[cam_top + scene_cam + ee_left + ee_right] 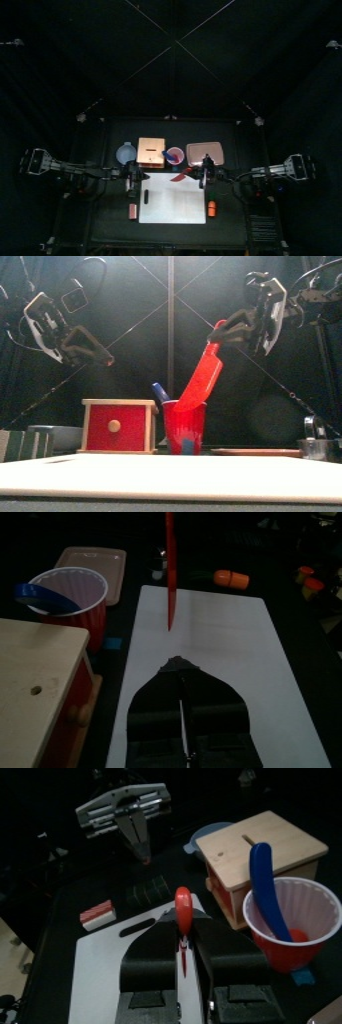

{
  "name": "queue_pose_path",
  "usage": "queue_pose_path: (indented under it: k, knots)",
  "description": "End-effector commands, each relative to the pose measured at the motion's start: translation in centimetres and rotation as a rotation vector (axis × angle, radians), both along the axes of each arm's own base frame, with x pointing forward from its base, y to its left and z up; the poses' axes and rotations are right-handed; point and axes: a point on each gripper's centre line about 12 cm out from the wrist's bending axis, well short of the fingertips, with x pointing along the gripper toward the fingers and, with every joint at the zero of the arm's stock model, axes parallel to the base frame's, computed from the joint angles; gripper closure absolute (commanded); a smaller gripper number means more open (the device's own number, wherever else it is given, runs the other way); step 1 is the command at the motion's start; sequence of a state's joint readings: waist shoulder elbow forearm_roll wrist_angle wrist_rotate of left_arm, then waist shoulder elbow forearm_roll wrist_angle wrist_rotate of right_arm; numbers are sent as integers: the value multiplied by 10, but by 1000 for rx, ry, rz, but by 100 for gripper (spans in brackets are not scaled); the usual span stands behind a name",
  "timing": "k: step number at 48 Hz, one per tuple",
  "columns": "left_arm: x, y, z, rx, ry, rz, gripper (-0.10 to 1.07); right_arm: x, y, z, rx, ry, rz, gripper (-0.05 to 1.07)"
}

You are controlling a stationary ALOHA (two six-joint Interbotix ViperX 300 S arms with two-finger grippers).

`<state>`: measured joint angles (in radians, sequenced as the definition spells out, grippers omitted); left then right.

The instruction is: Grab knife and place on cutting board

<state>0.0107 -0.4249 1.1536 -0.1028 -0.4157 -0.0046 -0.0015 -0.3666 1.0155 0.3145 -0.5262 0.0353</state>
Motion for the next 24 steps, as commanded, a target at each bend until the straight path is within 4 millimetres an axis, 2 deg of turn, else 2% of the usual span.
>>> queue_pose_path:
  k: [1,6,14,24]
  knots:
    - [5,1,8,-1,-31,6,85,13,3,6,2,-23,3,67]
    - [5,1,8,-2,-31,5,85,23,2,-4,5,2,-7,63]
    - [3,1,5,-2,-21,7,85,35,5,-9,5,15,0,56]
    - [2,1,4,-2,-18,7,85,40,8,-20,18,53,2,50]
